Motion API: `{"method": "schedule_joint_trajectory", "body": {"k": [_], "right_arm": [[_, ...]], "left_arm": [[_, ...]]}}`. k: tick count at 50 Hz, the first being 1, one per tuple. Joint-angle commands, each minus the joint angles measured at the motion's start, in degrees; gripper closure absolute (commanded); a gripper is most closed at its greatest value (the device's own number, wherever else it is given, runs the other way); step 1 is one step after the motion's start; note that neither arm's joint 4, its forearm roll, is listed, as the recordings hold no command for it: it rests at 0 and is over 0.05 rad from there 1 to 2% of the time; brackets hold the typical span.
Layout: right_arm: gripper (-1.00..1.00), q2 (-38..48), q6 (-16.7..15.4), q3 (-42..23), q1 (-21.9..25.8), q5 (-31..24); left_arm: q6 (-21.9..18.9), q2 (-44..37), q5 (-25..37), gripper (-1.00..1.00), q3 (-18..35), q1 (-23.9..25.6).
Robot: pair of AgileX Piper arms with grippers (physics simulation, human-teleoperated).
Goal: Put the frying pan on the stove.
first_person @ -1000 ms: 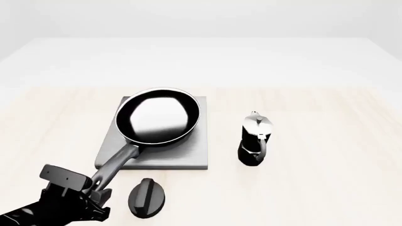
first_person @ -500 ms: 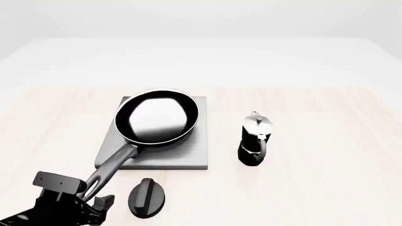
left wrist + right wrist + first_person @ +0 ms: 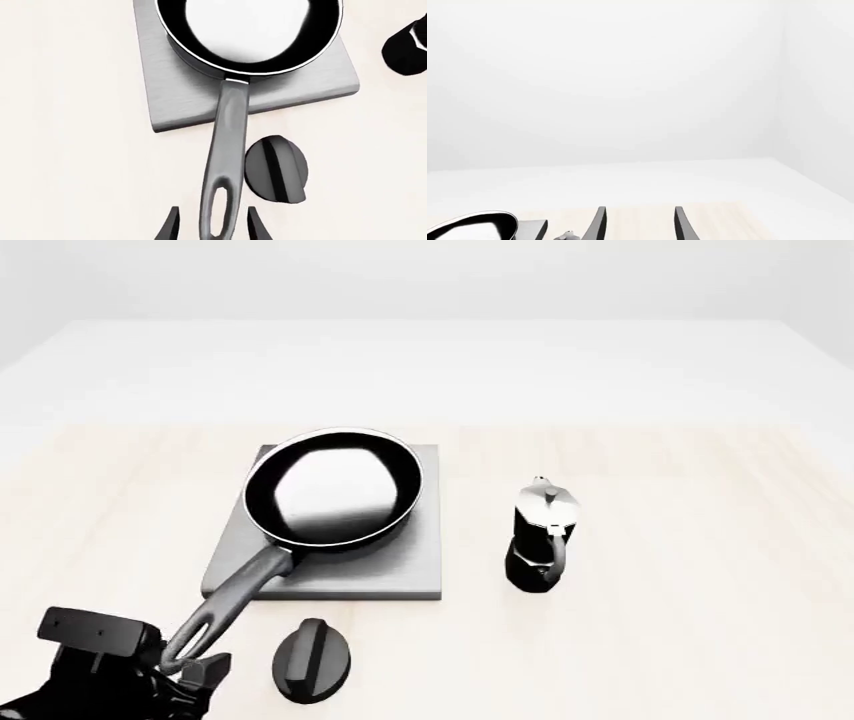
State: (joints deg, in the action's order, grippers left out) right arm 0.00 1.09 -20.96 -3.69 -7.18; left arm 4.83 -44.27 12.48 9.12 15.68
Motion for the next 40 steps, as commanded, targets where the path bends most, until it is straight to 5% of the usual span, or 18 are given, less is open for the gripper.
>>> {"method": "schedule_joint_trajectory", "body": {"k": [1, 14, 40], "right_arm": [[-1.00, 0.00, -0.06, -0.05, 0.13, -0.06], [-1.00, 0.00, 0.03, 0.07, 0.19, 0.04], [-1.00, 0.00, -0.14, -0.33, 0.29, -0.22]], "left_arm": [[-0.50, 9.64, 9.86, -1.00, 2.65, -0.51], [-1.50, 17.70, 18.86, -1.00, 7.37, -0.59], [-7.61, 29.38, 33.88, -1.00, 26.22, -4.83]]}}
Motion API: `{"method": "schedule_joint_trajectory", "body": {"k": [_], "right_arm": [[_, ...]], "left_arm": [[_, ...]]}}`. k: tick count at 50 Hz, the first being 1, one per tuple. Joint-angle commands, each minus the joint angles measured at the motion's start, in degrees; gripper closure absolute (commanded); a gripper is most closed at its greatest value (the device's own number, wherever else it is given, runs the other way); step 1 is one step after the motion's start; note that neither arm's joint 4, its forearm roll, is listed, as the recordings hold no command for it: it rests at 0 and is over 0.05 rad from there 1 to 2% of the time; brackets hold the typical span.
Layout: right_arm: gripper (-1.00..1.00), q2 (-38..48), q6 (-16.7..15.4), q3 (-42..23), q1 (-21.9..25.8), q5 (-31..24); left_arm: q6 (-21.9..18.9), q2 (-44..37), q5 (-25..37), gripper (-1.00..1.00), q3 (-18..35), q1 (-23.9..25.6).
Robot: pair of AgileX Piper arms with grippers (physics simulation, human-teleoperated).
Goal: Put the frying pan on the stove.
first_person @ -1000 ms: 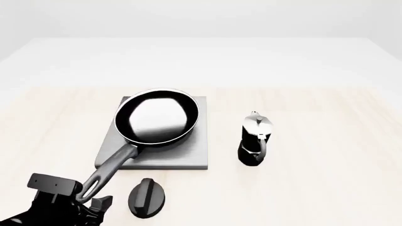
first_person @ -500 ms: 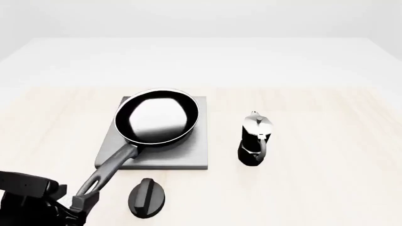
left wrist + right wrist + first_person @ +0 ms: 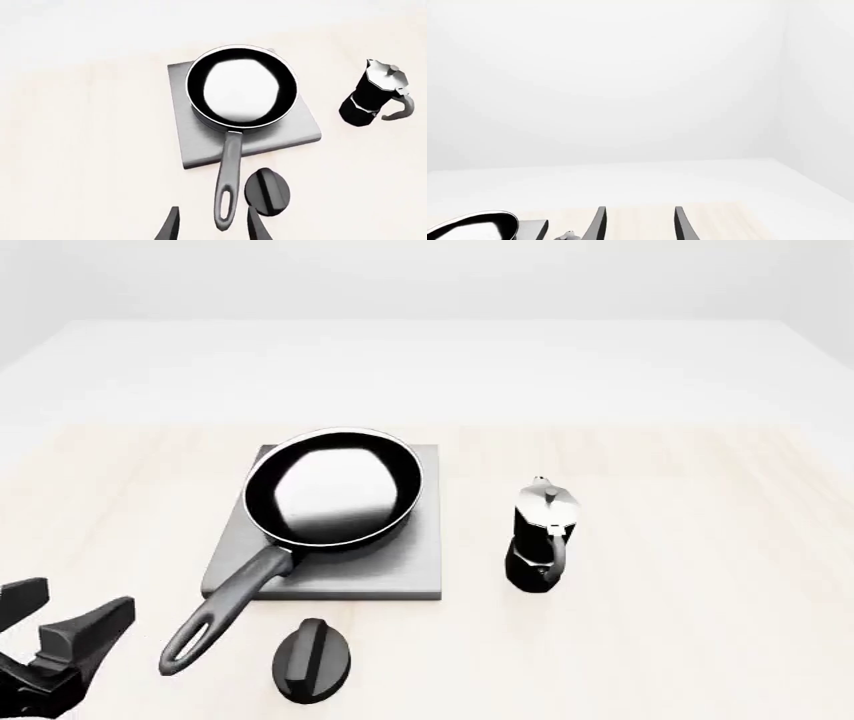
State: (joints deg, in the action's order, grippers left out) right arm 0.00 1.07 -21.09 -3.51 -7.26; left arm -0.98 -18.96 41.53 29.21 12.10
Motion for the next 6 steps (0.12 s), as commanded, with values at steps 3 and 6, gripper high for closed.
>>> {"method": "schedule_joint_trajectory", "body": {"k": [3, 6], "right_arm": [[-1.00, 0.00, -0.10, -0.35, 0.04, -0.28], [-1.00, 0.00, -0.14, -0.72, 0.04, -0.66]], "left_arm": [[-2.08, 5.16, 5.85, -1.00, 7.80, -1.86], [-2.64, 6.12, 7.01, -1.00, 9.75, -2.69]]}}
